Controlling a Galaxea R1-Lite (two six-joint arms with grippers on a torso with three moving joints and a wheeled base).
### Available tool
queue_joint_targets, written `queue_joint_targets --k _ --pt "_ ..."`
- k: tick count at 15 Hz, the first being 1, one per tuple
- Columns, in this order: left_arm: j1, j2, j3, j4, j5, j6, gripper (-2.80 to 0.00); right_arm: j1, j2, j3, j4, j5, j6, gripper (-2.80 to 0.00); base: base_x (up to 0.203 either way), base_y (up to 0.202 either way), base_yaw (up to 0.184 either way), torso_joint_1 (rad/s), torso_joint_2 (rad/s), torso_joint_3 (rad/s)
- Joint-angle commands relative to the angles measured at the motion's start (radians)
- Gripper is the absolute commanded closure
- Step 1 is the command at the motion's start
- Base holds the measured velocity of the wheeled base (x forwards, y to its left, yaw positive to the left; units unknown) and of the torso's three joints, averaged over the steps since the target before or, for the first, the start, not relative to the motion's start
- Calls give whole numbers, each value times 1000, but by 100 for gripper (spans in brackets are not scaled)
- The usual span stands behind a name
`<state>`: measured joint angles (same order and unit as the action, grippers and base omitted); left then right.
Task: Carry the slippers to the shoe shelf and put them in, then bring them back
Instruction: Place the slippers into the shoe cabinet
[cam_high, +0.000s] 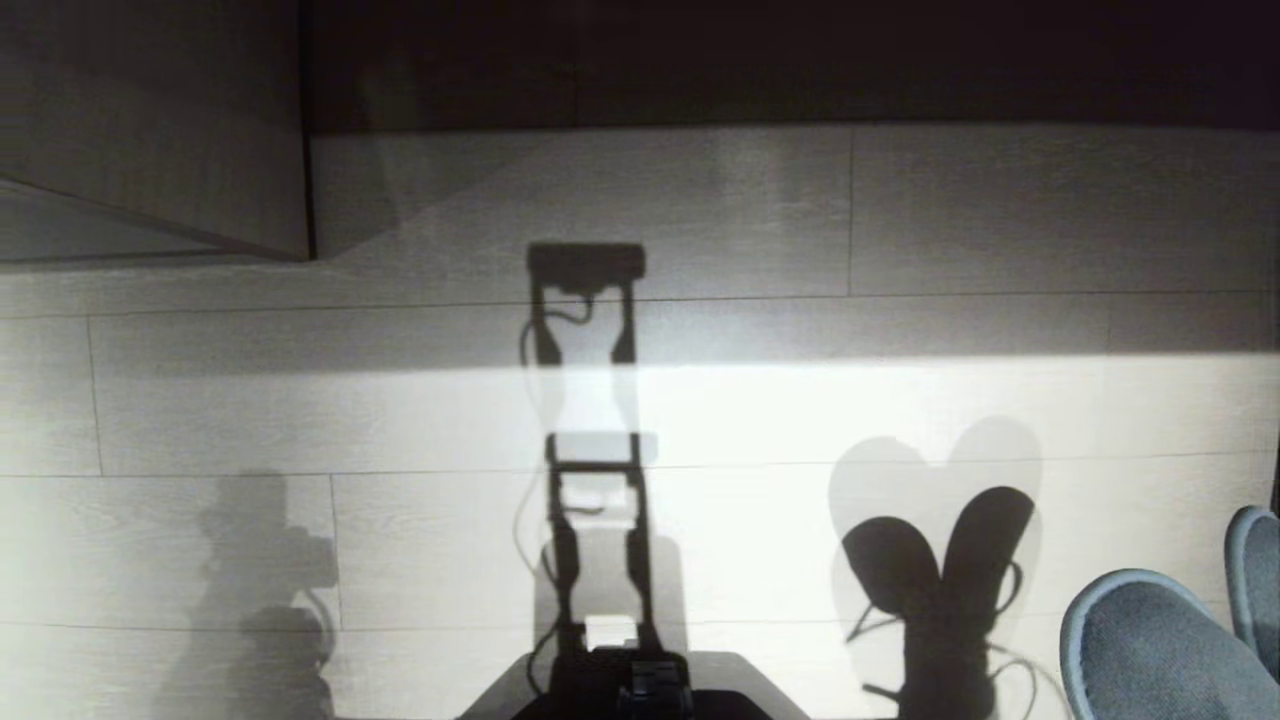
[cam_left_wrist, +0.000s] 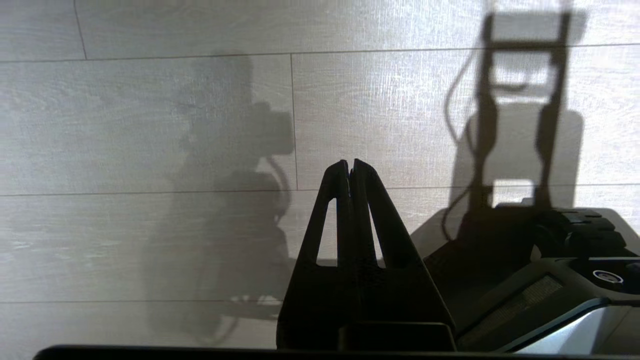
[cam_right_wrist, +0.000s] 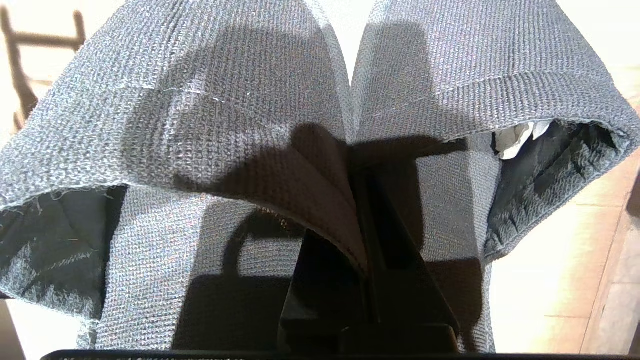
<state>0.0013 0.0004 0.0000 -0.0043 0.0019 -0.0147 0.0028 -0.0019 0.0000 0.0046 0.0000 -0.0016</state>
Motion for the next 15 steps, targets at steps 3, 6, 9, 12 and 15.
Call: queue_joint_targets --k 3,6,9,12,15 --pt "0 1 0 -1 0 -1 0 0 2 0 0 0 0 0 0 0 0 3 3 205" --pt "0 1 0 0 0 -1 0 0 2 0 0 0 0 0 0 0 0 -3 2 205" --pt "0 1 0 0 0 -1 0 0 2 0 0 0 0 0 0 0 0 2 4 199" --pt "0 1 0 0 0 -1 0 0 2 0 0 0 0 0 0 0 0 2 1 204" --pt "0 1 0 0 0 -1 0 0 2 0 0 0 0 0 0 0 0 2 1 202"
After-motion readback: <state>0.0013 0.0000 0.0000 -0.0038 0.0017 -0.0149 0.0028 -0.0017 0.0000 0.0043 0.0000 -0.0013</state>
